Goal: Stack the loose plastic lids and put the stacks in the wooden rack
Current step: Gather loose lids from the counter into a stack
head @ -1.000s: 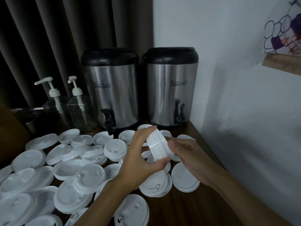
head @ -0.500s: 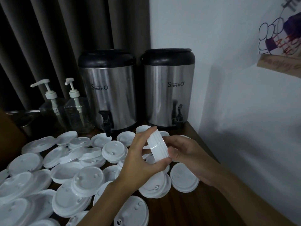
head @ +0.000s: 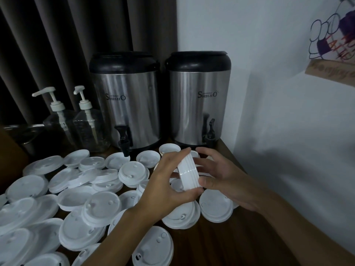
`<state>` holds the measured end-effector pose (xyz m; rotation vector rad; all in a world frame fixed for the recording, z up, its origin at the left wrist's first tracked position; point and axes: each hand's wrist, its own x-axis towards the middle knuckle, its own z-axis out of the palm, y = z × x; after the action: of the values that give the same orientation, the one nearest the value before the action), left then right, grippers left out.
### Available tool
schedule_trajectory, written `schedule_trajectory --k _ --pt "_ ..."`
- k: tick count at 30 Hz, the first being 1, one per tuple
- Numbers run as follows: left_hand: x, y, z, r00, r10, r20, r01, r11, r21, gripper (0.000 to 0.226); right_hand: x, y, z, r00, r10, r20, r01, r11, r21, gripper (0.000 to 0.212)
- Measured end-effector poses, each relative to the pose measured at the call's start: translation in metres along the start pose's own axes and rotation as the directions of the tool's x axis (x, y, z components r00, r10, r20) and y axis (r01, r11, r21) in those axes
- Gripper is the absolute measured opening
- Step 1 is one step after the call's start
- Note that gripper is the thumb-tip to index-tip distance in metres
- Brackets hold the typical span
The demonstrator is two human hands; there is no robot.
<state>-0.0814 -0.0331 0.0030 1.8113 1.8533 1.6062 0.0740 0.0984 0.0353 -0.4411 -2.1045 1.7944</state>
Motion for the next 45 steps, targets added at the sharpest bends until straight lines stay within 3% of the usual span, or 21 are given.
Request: schedule_trajectory --k 7,10,13,18,21,27,35,41,45 --pt "0.000 -0.009 0.012 0.999 -0.052 0.015 0.052 0.998 -0.043 0.083 -0.002 0.010 -0.009 0.999 0.041 0.000 -0.041 0.998 -0.041 0.077" --pt "-0.005 -0.017 0.013 0.996 -0.078 0.044 0.079 0.997 -0.010 0.084 -0.007 0.024 -0.019 0.999 0.049 -0.022 -0.051 0.988 -0.147 0.058" --pt "-0.010 -0.025 0.012 0.994 -0.087 0.060 0.084 0.996 0.043 0.086 -0.015 0.046 -0.031 0.992 0.060 -0.107 -0.101 0.889 -0.446 0.057" --pt "-0.010 -0.027 0.012 0.993 -0.093 0.066 0.087 0.992 0.086 0.088 -0.024 0.081 -0.038 0.991 0.099 -0.092 -0.134 0.639 -0.758 0.093" --pt "-0.011 -0.027 0.014 0.992 -0.105 0.076 0.097 0.990 0.101 0.088 -0.025 0.090 -0.035 0.995 0.058 -0.080 -0.099 0.569 -0.816 0.100" --pt "-0.012 -0.023 0.017 0.991 -0.110 0.077 0.101 0.988 0.113 0.089 -0.023 0.100 -0.029 0.998 -0.051 -0.042 -0.011 0.505 -0.863 0.092" --pt "-0.013 -0.018 0.008 0.994 -0.106 0.031 0.104 0.991 0.079 0.087 -0.023 0.080 -0.033 0.974 -0.110 -0.196 -0.055 0.731 -0.680 0.085" --pt "-0.010 -0.014 0.007 0.994 -0.105 0.003 0.105 0.993 0.044 0.085 -0.013 0.055 -0.026 0.951 -0.137 -0.276 0.022 0.924 -0.382 0.086" --pt "-0.009 -0.012 0.005 0.994 -0.111 -0.014 0.111 0.992 0.058 0.085 -0.004 0.043 -0.018 0.939 -0.130 -0.318 0.080 0.983 -0.165 0.079"
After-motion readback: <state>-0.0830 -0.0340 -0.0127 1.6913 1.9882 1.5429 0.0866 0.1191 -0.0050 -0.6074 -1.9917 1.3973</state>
